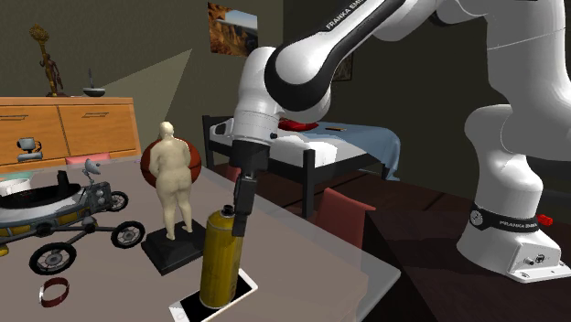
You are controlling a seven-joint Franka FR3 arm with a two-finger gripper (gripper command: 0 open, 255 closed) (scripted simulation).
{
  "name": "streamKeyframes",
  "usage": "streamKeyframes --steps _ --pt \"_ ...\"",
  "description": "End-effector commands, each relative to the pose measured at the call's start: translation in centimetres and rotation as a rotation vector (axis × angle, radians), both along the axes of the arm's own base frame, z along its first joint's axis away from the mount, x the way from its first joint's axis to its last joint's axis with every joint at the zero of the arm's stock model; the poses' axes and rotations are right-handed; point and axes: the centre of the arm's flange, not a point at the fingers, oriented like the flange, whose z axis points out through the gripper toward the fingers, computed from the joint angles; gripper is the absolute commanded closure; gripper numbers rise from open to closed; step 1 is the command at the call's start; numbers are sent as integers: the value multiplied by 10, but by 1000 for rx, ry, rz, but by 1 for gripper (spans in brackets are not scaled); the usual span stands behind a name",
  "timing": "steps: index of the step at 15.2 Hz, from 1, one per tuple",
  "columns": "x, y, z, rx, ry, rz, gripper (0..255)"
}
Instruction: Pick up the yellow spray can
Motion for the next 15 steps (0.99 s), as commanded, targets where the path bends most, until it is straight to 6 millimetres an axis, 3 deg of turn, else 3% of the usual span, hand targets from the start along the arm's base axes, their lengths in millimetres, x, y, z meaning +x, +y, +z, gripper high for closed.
streamKeyframes --steps 1,15 --pt "0 0 8 0 0 1 255" --pt "0 0 77 0 0 1 255"
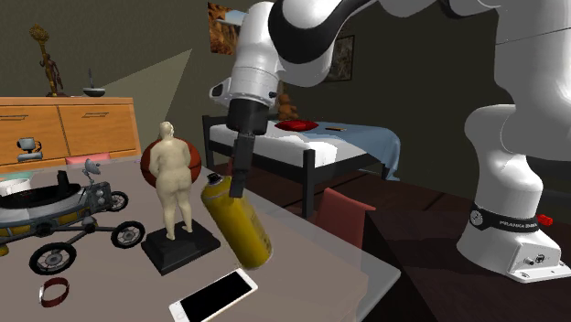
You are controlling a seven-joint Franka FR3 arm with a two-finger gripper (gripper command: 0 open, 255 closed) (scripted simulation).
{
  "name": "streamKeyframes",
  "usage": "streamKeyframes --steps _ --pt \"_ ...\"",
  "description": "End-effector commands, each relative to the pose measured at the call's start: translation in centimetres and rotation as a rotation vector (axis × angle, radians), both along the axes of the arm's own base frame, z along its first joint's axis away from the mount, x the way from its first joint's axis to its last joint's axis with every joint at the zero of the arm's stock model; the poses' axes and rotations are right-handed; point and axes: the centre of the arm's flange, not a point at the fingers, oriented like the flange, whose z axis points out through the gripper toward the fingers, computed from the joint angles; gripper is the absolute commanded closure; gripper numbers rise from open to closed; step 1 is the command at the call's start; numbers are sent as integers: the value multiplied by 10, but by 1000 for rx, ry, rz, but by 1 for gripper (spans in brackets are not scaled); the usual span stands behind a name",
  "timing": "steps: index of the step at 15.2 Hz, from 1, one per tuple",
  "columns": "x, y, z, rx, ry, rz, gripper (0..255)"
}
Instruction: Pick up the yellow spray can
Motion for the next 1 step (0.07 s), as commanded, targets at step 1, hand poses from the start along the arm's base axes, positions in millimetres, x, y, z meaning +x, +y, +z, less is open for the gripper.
streamKeyframes --steps 1 --pt "0 1 4 0 -1 0 255"
